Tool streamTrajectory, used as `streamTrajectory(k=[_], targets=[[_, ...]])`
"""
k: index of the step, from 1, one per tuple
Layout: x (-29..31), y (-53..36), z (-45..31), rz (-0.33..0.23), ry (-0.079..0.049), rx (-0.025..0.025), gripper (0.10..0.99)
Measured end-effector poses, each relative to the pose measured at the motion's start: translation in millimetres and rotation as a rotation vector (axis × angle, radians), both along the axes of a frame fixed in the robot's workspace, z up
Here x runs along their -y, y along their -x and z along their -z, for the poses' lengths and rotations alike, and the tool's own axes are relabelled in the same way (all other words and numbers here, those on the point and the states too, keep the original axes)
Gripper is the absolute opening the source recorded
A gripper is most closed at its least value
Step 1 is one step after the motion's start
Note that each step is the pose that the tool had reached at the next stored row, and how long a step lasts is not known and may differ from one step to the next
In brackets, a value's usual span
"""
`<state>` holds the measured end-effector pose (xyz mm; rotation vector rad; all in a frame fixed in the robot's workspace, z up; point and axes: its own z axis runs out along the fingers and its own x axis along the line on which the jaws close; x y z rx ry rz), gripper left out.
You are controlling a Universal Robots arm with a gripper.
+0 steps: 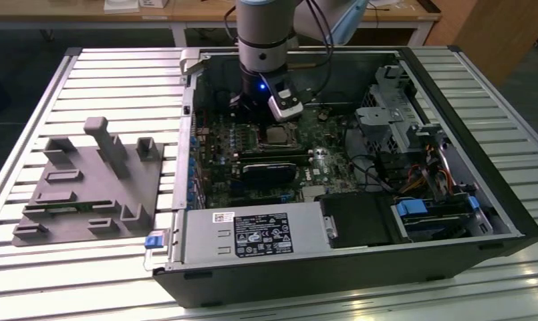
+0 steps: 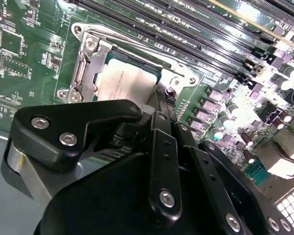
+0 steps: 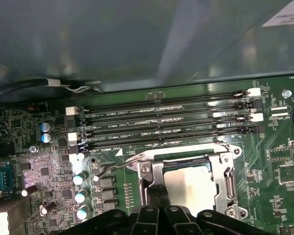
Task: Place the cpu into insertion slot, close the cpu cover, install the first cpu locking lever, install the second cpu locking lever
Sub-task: 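Close the cpu cover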
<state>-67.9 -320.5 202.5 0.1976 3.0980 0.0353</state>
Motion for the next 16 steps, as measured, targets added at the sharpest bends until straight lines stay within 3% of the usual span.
streamTrajectory(k=[16], targets=[[0.0, 0.7, 4.1, 0.0, 0.0, -0.0001, 0.106]])
